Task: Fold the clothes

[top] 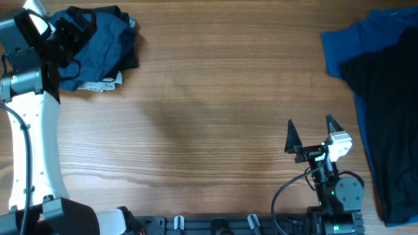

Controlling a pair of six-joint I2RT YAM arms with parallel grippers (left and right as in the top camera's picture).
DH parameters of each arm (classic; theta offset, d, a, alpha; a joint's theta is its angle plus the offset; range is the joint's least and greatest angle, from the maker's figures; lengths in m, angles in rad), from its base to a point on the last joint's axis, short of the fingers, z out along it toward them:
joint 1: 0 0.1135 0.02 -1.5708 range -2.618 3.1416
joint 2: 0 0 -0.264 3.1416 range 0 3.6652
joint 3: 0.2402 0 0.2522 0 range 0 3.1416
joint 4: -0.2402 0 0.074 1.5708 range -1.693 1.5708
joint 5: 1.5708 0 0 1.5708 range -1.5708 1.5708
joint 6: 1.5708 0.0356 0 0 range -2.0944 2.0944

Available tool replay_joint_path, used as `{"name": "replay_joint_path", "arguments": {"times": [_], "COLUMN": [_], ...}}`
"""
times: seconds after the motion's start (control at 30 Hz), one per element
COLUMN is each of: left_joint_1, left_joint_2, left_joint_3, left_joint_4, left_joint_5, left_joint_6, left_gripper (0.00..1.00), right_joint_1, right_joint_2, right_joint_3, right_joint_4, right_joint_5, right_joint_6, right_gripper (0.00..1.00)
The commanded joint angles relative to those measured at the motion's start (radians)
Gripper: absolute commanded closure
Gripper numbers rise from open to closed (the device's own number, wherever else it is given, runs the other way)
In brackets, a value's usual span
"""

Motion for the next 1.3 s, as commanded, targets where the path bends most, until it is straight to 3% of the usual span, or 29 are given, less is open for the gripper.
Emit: {"name": "replay_joint_path", "arguments": {"times": [0.0,0.93,1.1,1.27], "left_joint_1": [0.001,-0.006,-0.034,-0.13], "left_joint_2": [0.006,0.002,-0.143,-0.393], "left_joint_3": [0.0,-0.006,-0.073,-0.251], "left_joint_4": [0.003,-0.008,-0.043,-0.042], "left_joint_5": [0.005,0.005,0.002,0.002], "left_joint_6": [0.015,0.015,0.015,0.015], "left_gripper": [0.0,0.0,0.0,0.0], "right_joint_1": [-0.005,-0.005,-0.005,-0.005], "right_joint_2": [-0.009,-0.003,-0.003,-0.003], "right_joint_3": [-0.001,-0.001,-0.001,-0.001], "right_joint_4": [-0.037,-0.037,-0.037,-0.037], "right_joint_5": [-0.005,-0.005,-0.005,-0.005], "right_joint_6": [-0.025,-0.025,-0.025,-0.025], "right_gripper": [0.0,0.0,0.0,0.0]}}
